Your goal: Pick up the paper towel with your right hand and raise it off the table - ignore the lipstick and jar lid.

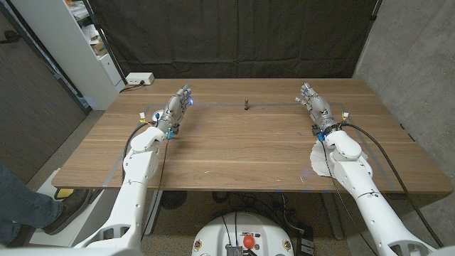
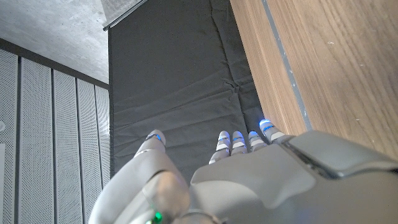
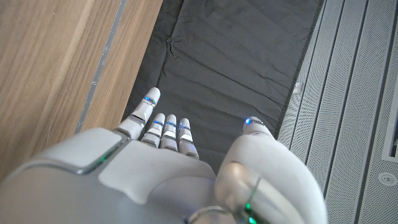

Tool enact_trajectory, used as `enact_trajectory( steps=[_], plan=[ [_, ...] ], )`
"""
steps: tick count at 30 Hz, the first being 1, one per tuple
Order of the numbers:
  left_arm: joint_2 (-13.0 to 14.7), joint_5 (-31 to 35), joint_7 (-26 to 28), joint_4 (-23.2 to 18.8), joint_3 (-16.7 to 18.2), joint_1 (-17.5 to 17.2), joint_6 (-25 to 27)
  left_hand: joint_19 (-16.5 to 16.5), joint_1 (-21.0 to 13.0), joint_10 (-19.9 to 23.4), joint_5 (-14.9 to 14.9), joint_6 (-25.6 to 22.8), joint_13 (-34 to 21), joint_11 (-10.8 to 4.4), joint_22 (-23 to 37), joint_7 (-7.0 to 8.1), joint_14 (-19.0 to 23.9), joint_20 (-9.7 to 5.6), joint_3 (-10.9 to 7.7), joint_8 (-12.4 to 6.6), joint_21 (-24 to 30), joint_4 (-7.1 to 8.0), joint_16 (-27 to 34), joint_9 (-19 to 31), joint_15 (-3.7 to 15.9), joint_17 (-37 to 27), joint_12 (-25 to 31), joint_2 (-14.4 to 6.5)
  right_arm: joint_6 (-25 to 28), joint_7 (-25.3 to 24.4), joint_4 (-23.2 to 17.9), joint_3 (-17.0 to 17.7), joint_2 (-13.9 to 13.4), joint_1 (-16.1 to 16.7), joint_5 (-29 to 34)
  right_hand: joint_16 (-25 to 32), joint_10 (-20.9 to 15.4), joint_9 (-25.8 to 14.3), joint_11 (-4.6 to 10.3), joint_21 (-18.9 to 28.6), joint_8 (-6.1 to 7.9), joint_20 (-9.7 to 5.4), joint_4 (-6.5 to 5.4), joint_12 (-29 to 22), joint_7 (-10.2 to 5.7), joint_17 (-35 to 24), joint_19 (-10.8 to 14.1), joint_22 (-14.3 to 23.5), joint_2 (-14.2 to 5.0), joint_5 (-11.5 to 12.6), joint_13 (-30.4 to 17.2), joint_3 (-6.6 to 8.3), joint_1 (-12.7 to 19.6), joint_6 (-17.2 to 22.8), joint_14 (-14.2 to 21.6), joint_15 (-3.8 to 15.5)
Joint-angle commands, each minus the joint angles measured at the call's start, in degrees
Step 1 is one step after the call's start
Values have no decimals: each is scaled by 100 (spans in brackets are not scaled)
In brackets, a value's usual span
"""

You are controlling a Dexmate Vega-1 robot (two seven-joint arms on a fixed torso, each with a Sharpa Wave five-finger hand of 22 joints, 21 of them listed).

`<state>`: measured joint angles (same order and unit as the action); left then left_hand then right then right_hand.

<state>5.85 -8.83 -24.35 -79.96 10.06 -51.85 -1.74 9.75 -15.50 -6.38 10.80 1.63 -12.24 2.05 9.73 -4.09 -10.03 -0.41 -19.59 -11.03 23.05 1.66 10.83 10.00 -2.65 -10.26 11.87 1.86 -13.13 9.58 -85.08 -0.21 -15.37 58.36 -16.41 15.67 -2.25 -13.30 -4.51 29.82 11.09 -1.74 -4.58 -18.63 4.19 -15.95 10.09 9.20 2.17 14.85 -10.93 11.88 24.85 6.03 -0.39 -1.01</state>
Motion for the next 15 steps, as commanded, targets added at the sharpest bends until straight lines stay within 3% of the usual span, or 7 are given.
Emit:
enact_trajectory(
  steps=[1,15],
  plan=[
    [-48,-79,-26,-41,62,-42,-50,740,-5,-9,13,-18,-8,-9,25,-33,-69,27,-4,0,-15,-44,29,22,-17,-14,16,-64,5,-53,-210,76,-44,192,57,-12,-24,-12,-26,-11,13,-8,8,18,-21,-13,22,18,-25,24,-1,0,15,20,-26,-23],
    [-89,-82,-41,-63,21,-46,-37,780,-18,-21,12,-36,16,-19,28,-43,-102,33,-13,2,-70,-60,14,22,-24,-14,9,-99,-145,-46,-427,218,-78,467,47,-27,-40,20,-24,-64,19,-17,13,54,-25,6,27,18,-34,33,0,-7,10,19,-24,-10]
  ],
)
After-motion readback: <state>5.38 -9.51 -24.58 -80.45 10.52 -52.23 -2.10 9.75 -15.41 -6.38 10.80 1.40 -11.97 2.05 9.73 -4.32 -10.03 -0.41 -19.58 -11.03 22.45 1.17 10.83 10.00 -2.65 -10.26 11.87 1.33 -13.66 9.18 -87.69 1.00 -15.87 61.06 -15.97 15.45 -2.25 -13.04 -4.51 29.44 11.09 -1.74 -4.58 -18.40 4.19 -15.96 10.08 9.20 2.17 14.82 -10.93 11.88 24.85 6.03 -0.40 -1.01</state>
